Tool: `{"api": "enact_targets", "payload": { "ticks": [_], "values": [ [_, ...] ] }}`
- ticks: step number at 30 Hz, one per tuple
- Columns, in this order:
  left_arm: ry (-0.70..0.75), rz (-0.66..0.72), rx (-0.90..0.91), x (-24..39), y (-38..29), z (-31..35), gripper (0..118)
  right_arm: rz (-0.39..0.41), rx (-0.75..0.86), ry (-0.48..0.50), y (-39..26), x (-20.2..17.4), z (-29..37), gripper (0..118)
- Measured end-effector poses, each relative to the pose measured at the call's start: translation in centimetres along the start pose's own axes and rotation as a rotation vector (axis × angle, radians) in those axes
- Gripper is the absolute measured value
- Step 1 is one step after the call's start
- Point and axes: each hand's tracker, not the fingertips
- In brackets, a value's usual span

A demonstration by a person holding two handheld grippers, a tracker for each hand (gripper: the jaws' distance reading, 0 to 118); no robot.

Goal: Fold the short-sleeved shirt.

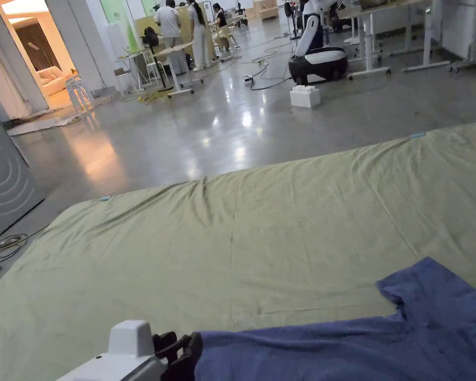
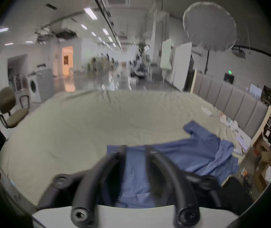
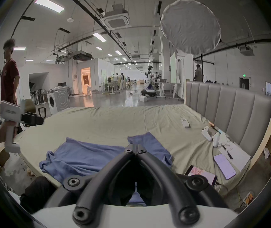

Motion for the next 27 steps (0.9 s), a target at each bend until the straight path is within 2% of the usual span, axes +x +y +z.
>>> {"api": "enact_targets", "payload": {
  "ticks": [2, 8, 11, 13, 16, 17, 19, 20, 21, 24, 27],
  "values": [
    [-0.038, 0.020, -0.080, -1.4, -0.1, -5.0, 76, -0.029, -0.038, -0.001, -0.6, 0.3, -0.9, 0],
    [0.095, 0.039, -0.249, -4.9, -0.8, -15.9, 76, -0.038, -0.074, -0.060, -1.4, 1.4, -2.2, 0],
    [0.100, 0.079, -0.279, -6.0, -1.4, -18.8, 75, -0.058, -0.099, -0.095, -1.7, 2.8, -2.5, 0],
    [0.187, 0.070, -0.359, -6.4, -1.8, -20.7, 72, -0.064, -0.119, -0.116, -1.9, 3.6, -2.7, 0],
    [0.175, 0.081, -0.368, -6.3, -2.4, -21.7, 71, -0.068, -0.133, -0.139, -2.1, 4.3, -2.9, 0],
    [0.186, 0.069, -0.360, -6.0, -2.3, -21.7, 66, -0.061, -0.137, -0.148, -2.2, 4.4, -2.9, 0],
    [0.170, 0.020, -0.368, -5.6, -2.0, -21.7, 44, -0.046, -0.148, -0.169, -2.3, 4.7, -3.2, 0],
    [0.186, -0.018, -0.369, -5.1, -1.8, -21.7, 18, -0.048, -0.151, -0.171, -2.3, 4.9, -3.5, 0],
    [0.179, -0.033, -0.372, -4.7, -1.6, -21.8, 8, -0.053, -0.155, -0.168, -2.2, 5.1, -3.9, 0],
    [0.199, -0.103, -0.418, -3.2, -1.9, -22.7, 7, -0.087, -0.170, -0.137, -1.6, 5.7, -5.9, 0],
    [0.200, -0.071, -0.463, -3.4, -1.5, -23.8, 7, -0.087, -0.256, -0.094, 0.1, 7.0, -11.2, 2]
  ]
}}
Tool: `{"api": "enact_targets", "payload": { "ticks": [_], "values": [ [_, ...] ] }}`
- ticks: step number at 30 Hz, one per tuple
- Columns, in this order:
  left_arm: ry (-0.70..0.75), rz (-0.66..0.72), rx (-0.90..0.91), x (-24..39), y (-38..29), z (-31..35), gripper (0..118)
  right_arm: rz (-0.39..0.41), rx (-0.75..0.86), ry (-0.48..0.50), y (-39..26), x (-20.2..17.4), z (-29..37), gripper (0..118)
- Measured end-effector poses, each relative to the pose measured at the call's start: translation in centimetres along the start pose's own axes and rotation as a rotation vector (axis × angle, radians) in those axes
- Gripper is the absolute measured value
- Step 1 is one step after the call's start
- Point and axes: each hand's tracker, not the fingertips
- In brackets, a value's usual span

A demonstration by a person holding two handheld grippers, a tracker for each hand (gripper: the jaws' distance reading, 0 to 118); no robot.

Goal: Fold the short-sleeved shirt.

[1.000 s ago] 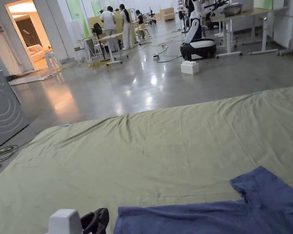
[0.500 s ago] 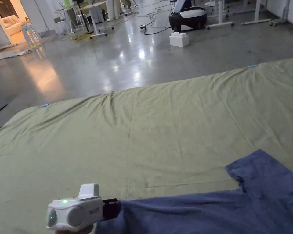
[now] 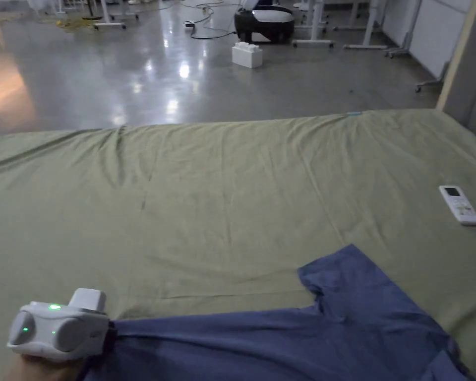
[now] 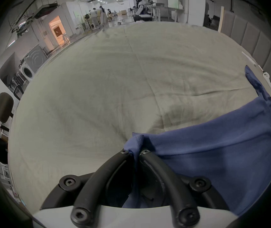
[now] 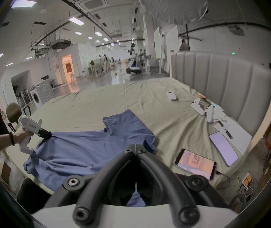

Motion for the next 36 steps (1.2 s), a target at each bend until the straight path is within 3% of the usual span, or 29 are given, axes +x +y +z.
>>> {"api": "enact_targets", "payload": {
  "ticks": [1, 3, 4, 5, 8, 10, 14, 18, 19, 22, 24, 25, 28, 30, 34, 36],
  "values": [
    [-0.009, 0.017, -0.020, -0.2, 0.3, -0.1, 7, 0.007, -0.040, -0.005, 1.1, 0.2, -2.1, 11],
    [-0.022, 0.024, -0.043, -0.5, 0.8, -0.1, 7, 0.005, -0.138, 0.040, 3.6, 1.2, -7.8, 66],
    [-0.024, 0.023, -0.051, -0.5, 1.0, -0.2, 7, -0.013, -0.190, 0.060, 4.5, 1.5, -10.4, 83],
    [-0.022, 0.017, -0.056, -0.5, 1.1, -0.2, 7, -0.009, -0.233, 0.054, 5.6, 1.5, -13.2, 85],
    [-0.021, -0.005, -0.076, -0.4, 1.5, -0.3, 7, 0.017, -0.363, 0.088, 7.2, 2.6, -20.7, 84],
    [-0.034, -0.036, -0.091, -0.7, 1.8, -0.3, 7, -0.016, -0.460, 0.071, 7.5, 3.3, -24.8, 84],
    [-0.063, -0.006, -0.094, -1.5, 1.8, -0.5, 7, 0.071, -0.574, -0.036, 7.0, 4.9, -29.6, 84],
    [-0.079, 0.010, -0.090, -1.7, 1.7, -0.3, 7, 0.159, -0.643, -0.039, 5.7, 4.7, -31.1, 72],
    [-0.081, 0.012, -0.089, -1.7, 1.7, -0.3, 7, 0.155, -0.629, -0.024, 5.3, 4.3, -30.9, 72],
    [-0.069, 0.004, -0.083, -1.3, 1.5, -0.2, 7, 0.169, -0.616, -0.010, 5.6, 3.9, -30.6, 46],
    [-0.055, -0.012, -0.075, -1.0, 1.4, -0.2, 7, 0.203, -0.629, 0.012, 6.0, 3.2, -30.5, 7],
    [-0.052, -0.005, -0.073, -1.0, 1.4, -0.1, 7, 0.199, -0.632, 0.027, 6.2, 3.2, -30.5, 1],
    [-0.064, 0.046, -0.025, -1.6, 1.0, 1.3, 7, 0.185, -0.622, 0.051, 6.7, 2.7, -29.2, 1],
    [-0.119, 0.131, 0.066, -2.6, 0.1, 3.8, 7, 0.222, -0.545, 0.060, 7.5, 2.6, -27.1, 0],
    [-0.209, 0.148, 0.160, -4.2, -3.2, 10.4, 7, 0.099, -0.400, 0.156, 8.3, 3.8, -19.7, 0],
    [-0.231, 0.129, 0.209, -4.5, -5.9, 14.0, 7, 0.102, -0.346, 0.168, 7.9, 3.7, -14.6, 0]
  ]
}}
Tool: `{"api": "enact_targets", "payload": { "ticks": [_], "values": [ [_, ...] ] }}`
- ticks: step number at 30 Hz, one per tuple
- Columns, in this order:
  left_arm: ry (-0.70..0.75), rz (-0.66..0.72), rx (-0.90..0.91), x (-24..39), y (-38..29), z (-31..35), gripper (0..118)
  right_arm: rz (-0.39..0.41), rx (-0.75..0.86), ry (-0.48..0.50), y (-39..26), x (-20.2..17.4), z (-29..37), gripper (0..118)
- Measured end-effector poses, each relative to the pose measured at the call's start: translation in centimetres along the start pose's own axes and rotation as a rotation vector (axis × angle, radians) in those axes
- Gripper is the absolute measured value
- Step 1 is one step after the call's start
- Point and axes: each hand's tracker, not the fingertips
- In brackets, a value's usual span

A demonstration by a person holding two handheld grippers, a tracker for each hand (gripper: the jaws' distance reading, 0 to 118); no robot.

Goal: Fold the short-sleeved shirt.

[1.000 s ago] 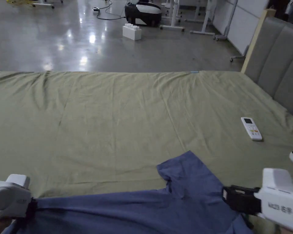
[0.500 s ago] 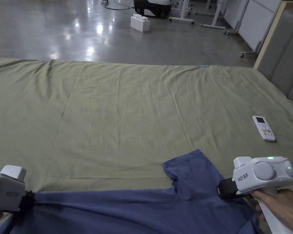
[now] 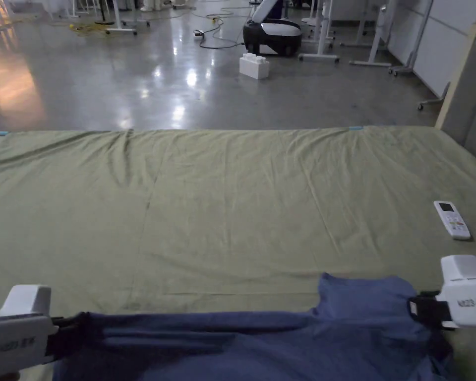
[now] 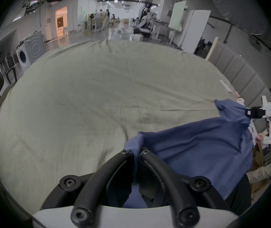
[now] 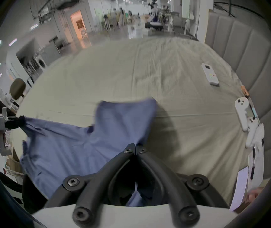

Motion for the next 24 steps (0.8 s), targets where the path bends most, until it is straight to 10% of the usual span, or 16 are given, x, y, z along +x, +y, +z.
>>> {"api": "enact_targets", "payload": {
  "ticks": [7, 17, 19, 22, 24],
  "values": [
    [-0.049, 0.040, 0.075, 1.0, -10.4, 10.4, 7, -0.097, 0.074, -0.005, -12.3, -2.0, 9.7, 0],
    [-0.035, 0.121, -0.012, -0.8, -18.8, 7.8, 8, -0.276, 0.048, -0.005, -23.1, -3.0, 9.6, 1],
    [-0.006, 0.092, 0.022, -0.6, -19.1, 7.3, 31, -0.267, 0.065, -0.016, -23.2, -3.3, 9.3, 5],
    [0.059, 0.089, 0.034, -0.8, -19.2, 7.3, 91, -0.251, 0.079, -0.019, -23.3, -3.6, 9.1, 77],
    [0.083, 0.096, 0.062, -1.0, -19.2, 8.2, 91, -0.275, 0.104, -0.043, -23.2, -3.1, 9.5, 72]
  ]
}}
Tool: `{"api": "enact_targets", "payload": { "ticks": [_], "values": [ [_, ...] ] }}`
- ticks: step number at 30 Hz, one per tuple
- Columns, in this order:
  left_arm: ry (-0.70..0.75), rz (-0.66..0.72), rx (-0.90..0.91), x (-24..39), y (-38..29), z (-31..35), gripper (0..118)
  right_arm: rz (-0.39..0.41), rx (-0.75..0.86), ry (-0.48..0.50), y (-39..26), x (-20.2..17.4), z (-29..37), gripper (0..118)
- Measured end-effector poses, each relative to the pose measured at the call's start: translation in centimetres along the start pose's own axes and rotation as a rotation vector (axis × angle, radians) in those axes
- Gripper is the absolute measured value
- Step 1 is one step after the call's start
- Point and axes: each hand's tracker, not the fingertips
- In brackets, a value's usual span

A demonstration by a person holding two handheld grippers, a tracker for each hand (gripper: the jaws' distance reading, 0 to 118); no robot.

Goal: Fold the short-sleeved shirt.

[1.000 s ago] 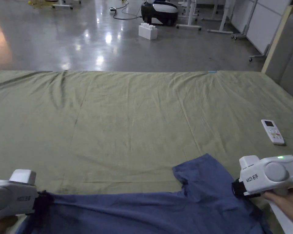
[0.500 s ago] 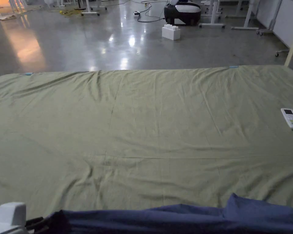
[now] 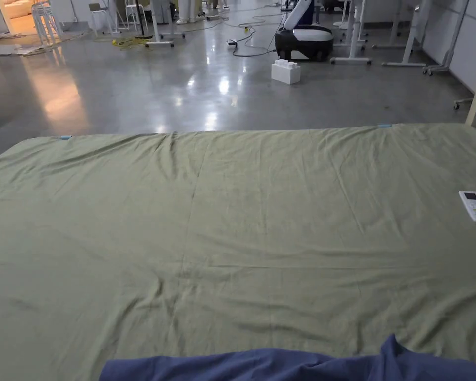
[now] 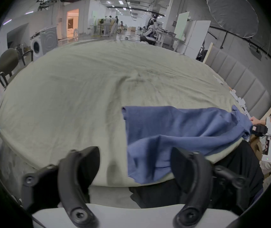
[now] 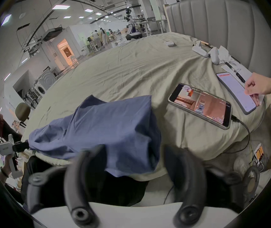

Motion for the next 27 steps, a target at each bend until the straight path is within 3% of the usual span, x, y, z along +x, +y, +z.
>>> {"api": "enact_targets", "payload": {
  "ticks": [4, 5, 7, 10, 14, 16, 18, 19, 21, 23, 25, 27],
  "values": [
    [0.239, -0.148, 0.196, 1.6, 1.3, 5.0, 91, -0.105, 0.187, -0.050, 1.7, -1.0, 3.6, 72],
    [0.249, -0.150, 0.279, 2.3, 1.9, 6.9, 91, -0.144, 0.264, -0.021, 2.3, -1.8, 4.9, 72],
    [0.228, -0.144, 0.418, 4.0, 3.2, 10.5, 91, -0.149, 0.393, 0.015, 3.3, -3.4, 7.5, 72],
    [0.239, -0.173, 0.601, 7.4, 4.8, 15.3, 91, -0.011, 0.538, 0.005, 4.4, -7.5, 10.7, 72],
    [0.182, -0.234, 0.761, 12.1, 6.2, 19.5, 90, 0.265, 0.644, -0.002, 5.3, -12.6, 14.0, 72],
    [0.161, -0.260, 0.800, 13.6, 6.4, 20.5, 86, 0.367, 0.701, -0.016, 4.8, -12.6, 14.0, 69],
    [0.175, -0.279, 0.815, 15.1, 6.5, 21.2, 83, 0.438, 0.777, -0.010, 4.9, -13.9, 15.0, 64],
    [0.206, -0.313, 0.835, 15.8, 6.4, 21.3, 81, 0.408, 0.746, 0.032, 4.5, -14.1, 14.9, 61],
    [0.230, -0.333, 0.833, 16.7, 6.3, 21.1, 49, 0.419, 0.755, 0.036, 4.3, -14.7, 15.0, 33],
    [0.193, -0.337, 0.808, 17.0, 6.2, 20.9, 4, 0.423, 0.761, 0.033, 3.9, -15.1, 14.7, 14],
    [0.163, -0.335, 0.806, 17.2, 5.7, 20.6, 0, 0.419, 0.746, 0.045, 3.7, -15.1, 14.4, 0],
    [0.100, -0.349, 0.763, 17.3, 5.6, 20.3, 0, 0.385, 0.715, 0.040, 3.2, -15.4, 14.0, 0]
  ]
}}
